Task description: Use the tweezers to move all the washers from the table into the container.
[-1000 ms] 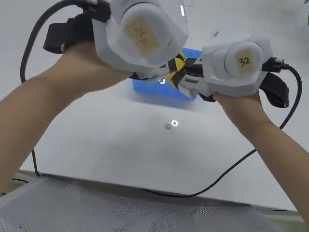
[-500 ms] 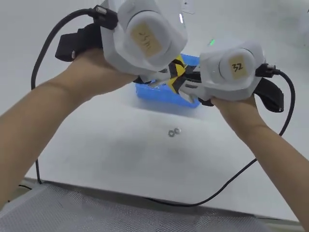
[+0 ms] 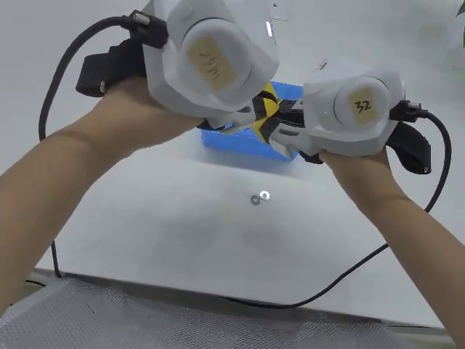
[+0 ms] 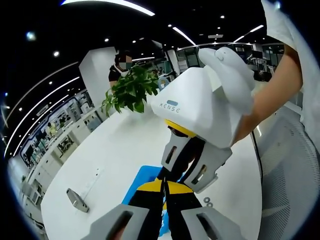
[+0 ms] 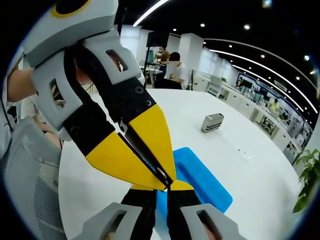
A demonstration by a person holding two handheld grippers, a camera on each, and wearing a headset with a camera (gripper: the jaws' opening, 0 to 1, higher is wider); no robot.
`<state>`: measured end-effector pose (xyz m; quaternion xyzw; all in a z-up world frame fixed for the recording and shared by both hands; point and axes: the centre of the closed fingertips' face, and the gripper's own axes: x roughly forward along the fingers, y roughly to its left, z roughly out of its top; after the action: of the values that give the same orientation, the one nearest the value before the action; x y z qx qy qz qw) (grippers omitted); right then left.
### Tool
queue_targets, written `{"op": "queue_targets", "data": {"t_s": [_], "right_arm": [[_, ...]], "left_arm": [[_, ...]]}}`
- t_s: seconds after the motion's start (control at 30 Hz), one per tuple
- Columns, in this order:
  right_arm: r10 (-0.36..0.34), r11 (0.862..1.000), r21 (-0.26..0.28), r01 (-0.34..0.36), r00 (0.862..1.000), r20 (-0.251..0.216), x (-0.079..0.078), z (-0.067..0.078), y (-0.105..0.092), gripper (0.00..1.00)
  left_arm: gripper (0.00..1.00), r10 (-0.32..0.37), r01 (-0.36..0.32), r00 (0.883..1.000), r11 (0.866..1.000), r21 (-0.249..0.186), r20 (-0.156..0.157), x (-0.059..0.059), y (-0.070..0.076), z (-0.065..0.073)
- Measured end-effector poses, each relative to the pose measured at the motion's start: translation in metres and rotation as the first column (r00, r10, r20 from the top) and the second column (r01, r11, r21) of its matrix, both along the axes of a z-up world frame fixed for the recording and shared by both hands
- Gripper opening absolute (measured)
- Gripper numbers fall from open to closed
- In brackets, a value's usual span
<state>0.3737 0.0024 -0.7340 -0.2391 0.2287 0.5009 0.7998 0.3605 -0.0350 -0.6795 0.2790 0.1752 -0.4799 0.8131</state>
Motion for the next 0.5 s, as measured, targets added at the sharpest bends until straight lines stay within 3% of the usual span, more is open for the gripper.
{"op": "queue_targets", "data": {"t_s": [0.37, 0.5], "right_arm": [[-0.002, 1.000, 0.005, 0.002, 1.000, 0.008, -0.001, 0.004, 0.000, 0.03], [0.003, 1.000, 0.010, -0.003, 1.000, 0.016, -0.006, 0.010, -0.002, 0.03]], "left_arm": [[0.00, -0.006, 0.006, 1.000, 1.000, 0.006, 0.011, -0.002, -0.002, 0.004], [0.00, -0.009, 0.009, 1.000, 1.000, -0.003, 0.019, -0.008, -0.003, 0.010]]}}
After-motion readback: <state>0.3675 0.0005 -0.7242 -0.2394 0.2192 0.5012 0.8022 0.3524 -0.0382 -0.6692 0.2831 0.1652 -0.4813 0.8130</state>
